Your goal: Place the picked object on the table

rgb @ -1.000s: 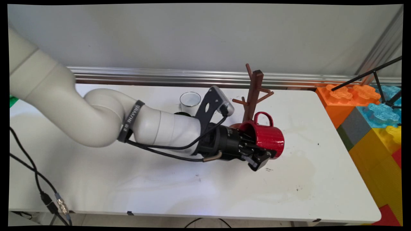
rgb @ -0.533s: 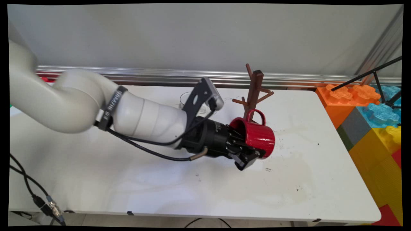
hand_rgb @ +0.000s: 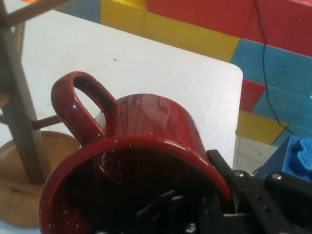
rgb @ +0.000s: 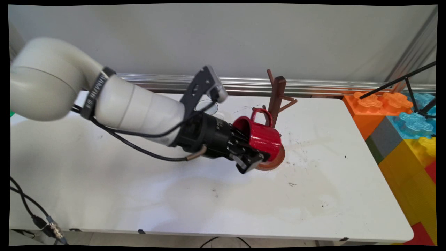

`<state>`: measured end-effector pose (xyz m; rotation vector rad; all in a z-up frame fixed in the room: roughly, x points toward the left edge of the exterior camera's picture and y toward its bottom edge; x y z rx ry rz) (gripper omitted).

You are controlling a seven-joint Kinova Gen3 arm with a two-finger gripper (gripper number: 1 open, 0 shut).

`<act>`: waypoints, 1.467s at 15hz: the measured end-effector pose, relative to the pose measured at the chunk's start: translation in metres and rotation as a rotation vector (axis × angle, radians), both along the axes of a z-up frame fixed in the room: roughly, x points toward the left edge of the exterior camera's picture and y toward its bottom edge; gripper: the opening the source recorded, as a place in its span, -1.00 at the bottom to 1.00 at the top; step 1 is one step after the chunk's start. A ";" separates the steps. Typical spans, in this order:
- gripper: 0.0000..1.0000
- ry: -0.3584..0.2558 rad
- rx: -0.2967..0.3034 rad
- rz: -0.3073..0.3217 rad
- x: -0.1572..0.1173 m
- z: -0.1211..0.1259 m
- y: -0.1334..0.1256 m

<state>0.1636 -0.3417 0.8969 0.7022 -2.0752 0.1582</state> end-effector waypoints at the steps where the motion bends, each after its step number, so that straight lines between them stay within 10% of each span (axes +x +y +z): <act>1: -1.00 -0.011 0.005 -0.003 0.003 0.005 0.002; 11: -1.00 -0.136 0.017 -0.137 0.036 0.071 0.024; 22: -1.00 -0.521 0.000 -0.214 0.085 0.086 0.013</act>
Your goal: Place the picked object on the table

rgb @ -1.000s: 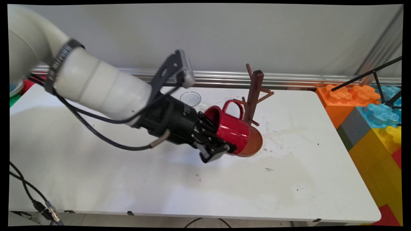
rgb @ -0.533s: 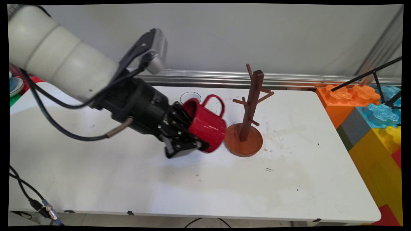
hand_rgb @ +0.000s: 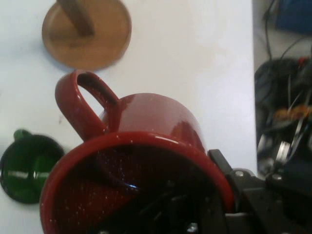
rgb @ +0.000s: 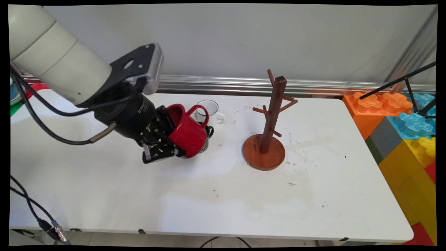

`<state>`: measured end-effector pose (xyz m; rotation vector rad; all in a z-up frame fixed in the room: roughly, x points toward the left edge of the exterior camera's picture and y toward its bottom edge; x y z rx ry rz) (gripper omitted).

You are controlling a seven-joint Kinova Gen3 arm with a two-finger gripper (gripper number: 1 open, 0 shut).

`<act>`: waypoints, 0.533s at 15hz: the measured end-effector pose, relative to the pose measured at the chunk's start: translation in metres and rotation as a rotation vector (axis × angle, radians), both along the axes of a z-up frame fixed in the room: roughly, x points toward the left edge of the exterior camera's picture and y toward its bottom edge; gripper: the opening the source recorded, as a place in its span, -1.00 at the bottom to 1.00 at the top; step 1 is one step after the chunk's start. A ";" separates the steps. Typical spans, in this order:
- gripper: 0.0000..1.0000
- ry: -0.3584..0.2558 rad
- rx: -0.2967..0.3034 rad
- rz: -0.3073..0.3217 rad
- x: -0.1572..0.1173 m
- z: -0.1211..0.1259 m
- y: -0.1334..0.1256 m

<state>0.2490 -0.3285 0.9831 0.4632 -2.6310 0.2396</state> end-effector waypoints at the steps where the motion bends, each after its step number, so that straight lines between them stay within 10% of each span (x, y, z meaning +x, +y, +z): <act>1: -1.00 -0.030 -0.001 -0.011 0.001 -0.004 -0.002; 8: -1.00 -0.182 0.019 -0.074 -0.005 -0.044 -0.016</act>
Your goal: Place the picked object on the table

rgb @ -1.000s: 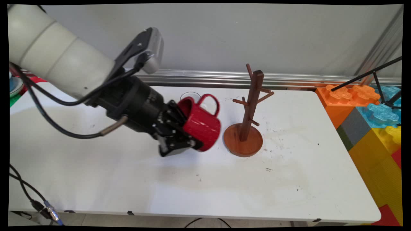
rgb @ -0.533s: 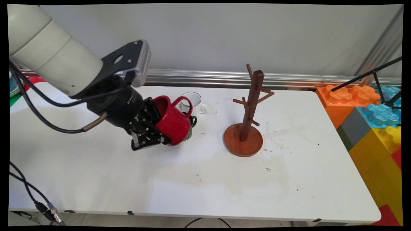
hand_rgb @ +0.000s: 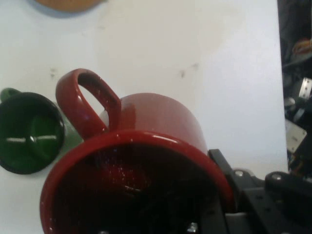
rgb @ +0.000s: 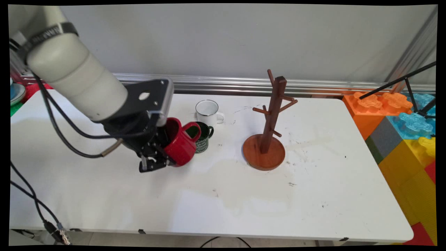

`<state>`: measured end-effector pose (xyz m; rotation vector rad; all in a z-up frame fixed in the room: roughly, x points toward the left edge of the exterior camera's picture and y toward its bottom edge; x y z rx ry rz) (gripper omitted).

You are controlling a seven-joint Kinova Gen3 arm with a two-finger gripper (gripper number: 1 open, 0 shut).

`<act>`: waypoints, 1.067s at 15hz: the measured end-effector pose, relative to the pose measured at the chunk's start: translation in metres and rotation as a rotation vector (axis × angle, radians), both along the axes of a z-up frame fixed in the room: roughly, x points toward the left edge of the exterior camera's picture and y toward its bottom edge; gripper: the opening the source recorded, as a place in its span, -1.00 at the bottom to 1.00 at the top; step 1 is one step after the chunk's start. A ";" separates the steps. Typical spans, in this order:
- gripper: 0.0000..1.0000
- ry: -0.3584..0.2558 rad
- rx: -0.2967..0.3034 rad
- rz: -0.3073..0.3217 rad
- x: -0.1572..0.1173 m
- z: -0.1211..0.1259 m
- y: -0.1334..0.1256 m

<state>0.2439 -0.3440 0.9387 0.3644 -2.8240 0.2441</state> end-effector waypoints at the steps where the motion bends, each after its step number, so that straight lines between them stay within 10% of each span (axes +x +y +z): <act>1: -1.00 -0.014 0.006 -0.007 -0.002 -0.007 -0.002; 16: -1.00 -0.099 0.063 -0.058 -0.045 -0.096 -0.041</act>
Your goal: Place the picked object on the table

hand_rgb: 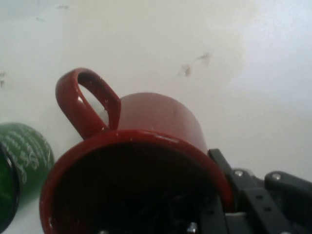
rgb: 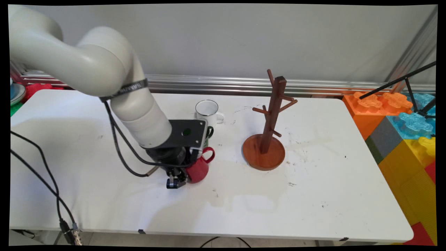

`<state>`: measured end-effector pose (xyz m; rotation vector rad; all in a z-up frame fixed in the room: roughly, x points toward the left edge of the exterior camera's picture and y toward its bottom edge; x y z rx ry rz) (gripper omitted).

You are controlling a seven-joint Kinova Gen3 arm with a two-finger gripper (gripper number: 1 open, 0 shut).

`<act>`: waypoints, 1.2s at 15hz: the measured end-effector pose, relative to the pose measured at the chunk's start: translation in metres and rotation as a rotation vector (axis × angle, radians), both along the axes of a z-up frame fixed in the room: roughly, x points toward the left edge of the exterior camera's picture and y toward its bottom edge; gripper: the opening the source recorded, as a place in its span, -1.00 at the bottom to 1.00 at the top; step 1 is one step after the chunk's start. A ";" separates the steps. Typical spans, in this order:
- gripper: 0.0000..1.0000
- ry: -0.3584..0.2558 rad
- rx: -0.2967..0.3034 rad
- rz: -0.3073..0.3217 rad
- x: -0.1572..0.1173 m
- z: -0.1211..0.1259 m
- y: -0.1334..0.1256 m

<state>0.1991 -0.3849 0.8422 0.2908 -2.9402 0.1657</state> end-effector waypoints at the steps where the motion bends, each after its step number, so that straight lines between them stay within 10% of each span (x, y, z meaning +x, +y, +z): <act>1: -1.00 -0.003 0.001 -0.001 -0.002 -0.005 -0.003; 11: -1.00 -0.014 0.016 -0.015 -0.016 -0.035 -0.016; 12: 1.00 -0.012 0.017 -0.014 -0.017 -0.036 -0.017; 18: 1.00 0.024 0.007 -0.024 -0.024 -0.037 -0.020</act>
